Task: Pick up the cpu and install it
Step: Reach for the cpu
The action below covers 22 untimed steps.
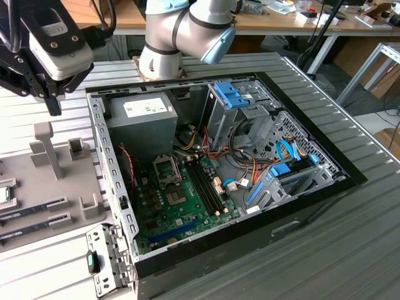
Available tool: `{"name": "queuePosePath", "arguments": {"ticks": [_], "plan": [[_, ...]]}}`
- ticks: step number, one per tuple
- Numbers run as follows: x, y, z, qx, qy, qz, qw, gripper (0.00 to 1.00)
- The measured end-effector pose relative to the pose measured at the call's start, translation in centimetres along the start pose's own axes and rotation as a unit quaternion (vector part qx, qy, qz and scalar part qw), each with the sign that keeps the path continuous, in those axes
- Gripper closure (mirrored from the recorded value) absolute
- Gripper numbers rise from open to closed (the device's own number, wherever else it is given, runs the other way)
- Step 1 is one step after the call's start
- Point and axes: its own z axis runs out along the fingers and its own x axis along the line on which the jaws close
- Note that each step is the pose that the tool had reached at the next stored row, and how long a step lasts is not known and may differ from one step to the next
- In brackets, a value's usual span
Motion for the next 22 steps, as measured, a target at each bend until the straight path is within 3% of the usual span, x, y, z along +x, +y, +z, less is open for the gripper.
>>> {"name": "queuePosePath", "arguments": {"ticks": [22], "plan": [[1.52, -0.12, 0.09, 0.0, 0.0, 0.0, 1.0, 0.89]]}}
